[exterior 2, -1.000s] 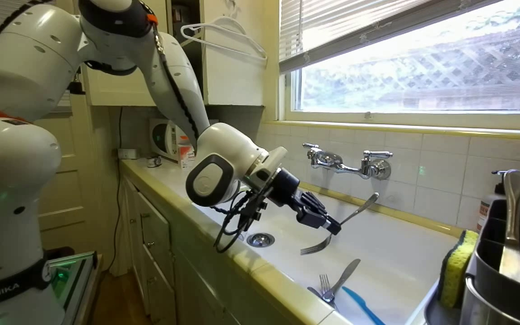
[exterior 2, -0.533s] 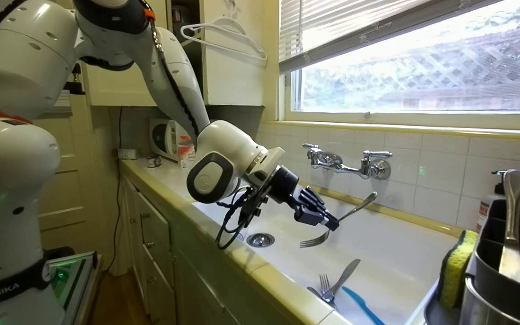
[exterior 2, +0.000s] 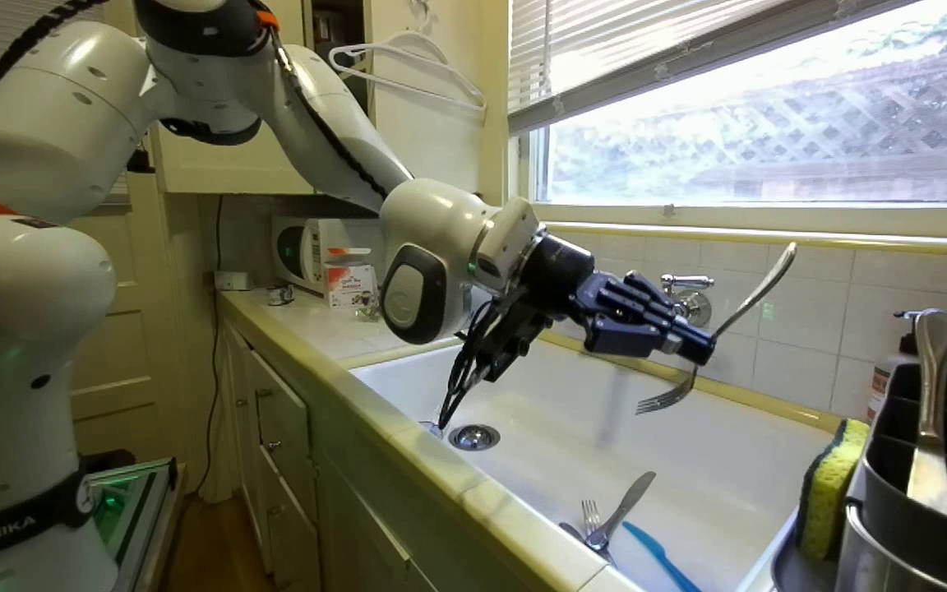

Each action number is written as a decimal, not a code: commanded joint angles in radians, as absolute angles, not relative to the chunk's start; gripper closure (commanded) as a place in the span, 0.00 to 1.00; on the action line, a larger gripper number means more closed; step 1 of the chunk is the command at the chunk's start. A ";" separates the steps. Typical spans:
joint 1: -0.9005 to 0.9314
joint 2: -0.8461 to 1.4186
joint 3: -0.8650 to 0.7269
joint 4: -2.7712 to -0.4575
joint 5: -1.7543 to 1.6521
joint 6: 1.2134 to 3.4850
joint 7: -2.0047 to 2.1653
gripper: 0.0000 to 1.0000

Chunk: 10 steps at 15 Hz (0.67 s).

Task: Put the silver fork from the sink on the dishrack.

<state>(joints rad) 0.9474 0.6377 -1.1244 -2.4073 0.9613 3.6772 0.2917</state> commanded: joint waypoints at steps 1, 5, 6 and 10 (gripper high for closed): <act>1.042 0.824 -1.260 -2.333 1.227 3.632 0.162 0.98; 0.980 0.975 -1.270 -2.217 1.526 3.651 -0.071 0.98; 0.949 0.987 -1.250 -2.178 1.600 3.681 -0.158 0.98; 0.909 0.968 -1.204 -2.142 1.665 3.733 -0.284 0.91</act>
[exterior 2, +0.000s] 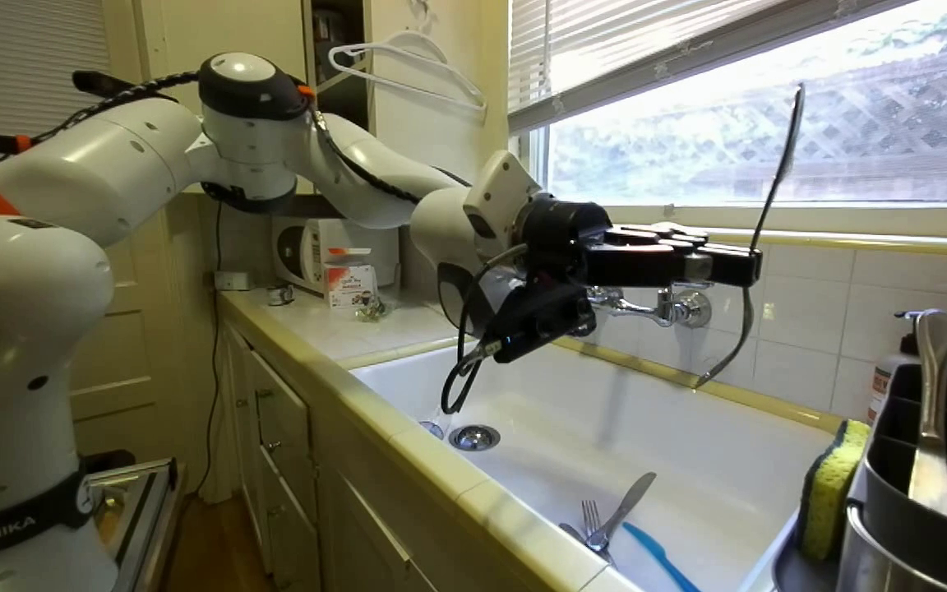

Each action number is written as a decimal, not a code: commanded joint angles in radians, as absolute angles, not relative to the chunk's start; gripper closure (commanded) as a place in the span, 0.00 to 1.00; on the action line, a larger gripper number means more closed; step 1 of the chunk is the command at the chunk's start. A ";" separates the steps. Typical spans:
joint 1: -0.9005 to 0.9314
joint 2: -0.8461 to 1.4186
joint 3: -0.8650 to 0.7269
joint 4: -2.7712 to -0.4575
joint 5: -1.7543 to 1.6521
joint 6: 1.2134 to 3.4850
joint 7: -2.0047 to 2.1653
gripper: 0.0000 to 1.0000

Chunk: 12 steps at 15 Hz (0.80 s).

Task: Put the silver fork from the sink on the dishrack.

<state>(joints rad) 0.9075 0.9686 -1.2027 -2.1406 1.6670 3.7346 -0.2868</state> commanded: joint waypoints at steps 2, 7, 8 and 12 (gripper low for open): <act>0.844 0.989 -1.161 -2.086 1.701 3.768 -0.353 0.91; 0.758 1.028 -1.121 -2.007 1.779 3.873 -0.439 0.98; 0.744 1.038 -1.117 -1.984 1.771 3.897 -0.455 0.98; 0.694 1.070 -1.119 -1.879 1.727 3.946 -0.542 0.98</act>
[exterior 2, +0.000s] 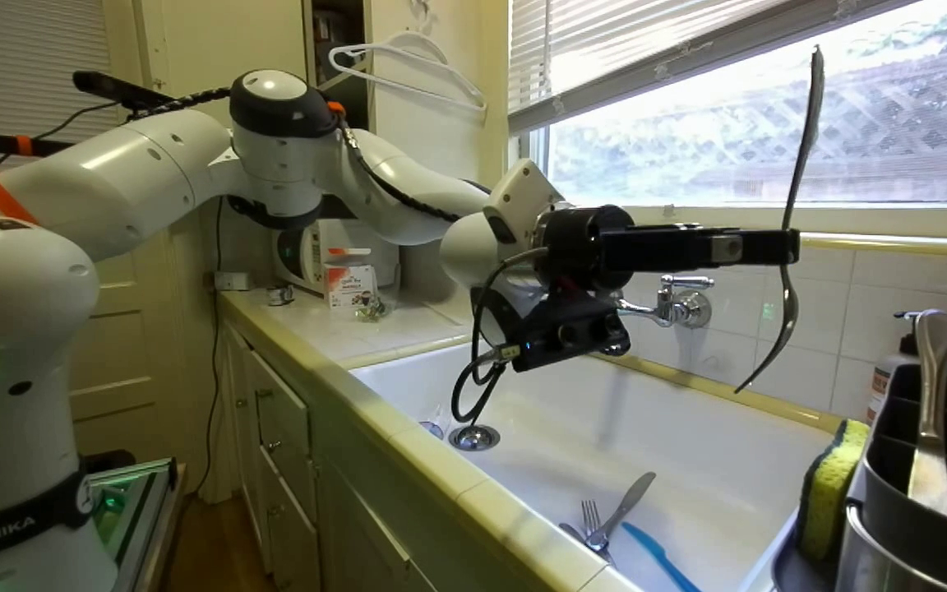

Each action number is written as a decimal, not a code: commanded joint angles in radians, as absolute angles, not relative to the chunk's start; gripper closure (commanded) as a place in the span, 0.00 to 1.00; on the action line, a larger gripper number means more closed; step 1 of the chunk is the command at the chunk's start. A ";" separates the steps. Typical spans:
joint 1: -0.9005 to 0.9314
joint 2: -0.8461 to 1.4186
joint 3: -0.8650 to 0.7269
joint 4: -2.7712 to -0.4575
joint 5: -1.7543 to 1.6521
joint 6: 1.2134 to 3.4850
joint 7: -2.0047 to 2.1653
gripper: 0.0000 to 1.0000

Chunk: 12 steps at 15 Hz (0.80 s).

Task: Put the silver fork from the sink on the dishrack.

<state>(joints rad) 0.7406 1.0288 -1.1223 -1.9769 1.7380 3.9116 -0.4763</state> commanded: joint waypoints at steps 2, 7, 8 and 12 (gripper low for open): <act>0.633 0.971 -1.025 -1.858 1.514 3.990 -0.474 0.98; 0.575 0.969 -0.980 -1.784 1.298 3.895 -0.379 0.98; 0.557 0.956 -0.957 -1.784 1.240 3.904 -0.357 0.98; 0.409 0.871 -0.789 -1.792 1.028 3.966 -0.328 0.98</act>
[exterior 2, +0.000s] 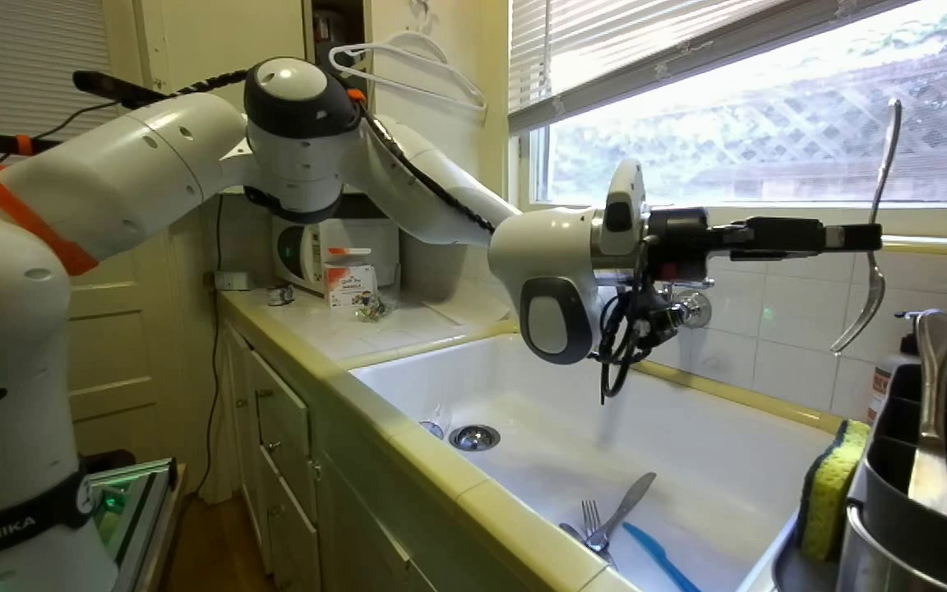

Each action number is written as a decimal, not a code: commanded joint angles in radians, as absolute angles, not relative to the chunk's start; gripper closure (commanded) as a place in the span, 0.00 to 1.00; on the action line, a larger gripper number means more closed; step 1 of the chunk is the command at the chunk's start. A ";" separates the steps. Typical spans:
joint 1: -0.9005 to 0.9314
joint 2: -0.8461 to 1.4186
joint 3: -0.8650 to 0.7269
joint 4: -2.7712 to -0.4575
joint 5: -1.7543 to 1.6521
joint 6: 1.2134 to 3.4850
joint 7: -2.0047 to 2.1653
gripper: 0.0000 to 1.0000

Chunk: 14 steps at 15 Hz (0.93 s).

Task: Put the silver fork from the sink on the dishrack.

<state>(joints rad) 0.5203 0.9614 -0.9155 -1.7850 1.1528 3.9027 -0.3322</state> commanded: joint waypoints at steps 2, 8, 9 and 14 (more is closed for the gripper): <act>0.329 0.842 -0.705 -1.792 0.986 3.999 -0.339 0.98; 0.154 0.773 -0.517 -1.779 0.912 4.088 -0.414 0.98; 0.139 0.756 -0.496 -1.779 0.904 4.110 -0.436 0.98; 0.065 0.726 -0.400 -1.758 0.891 4.156 -0.537 0.98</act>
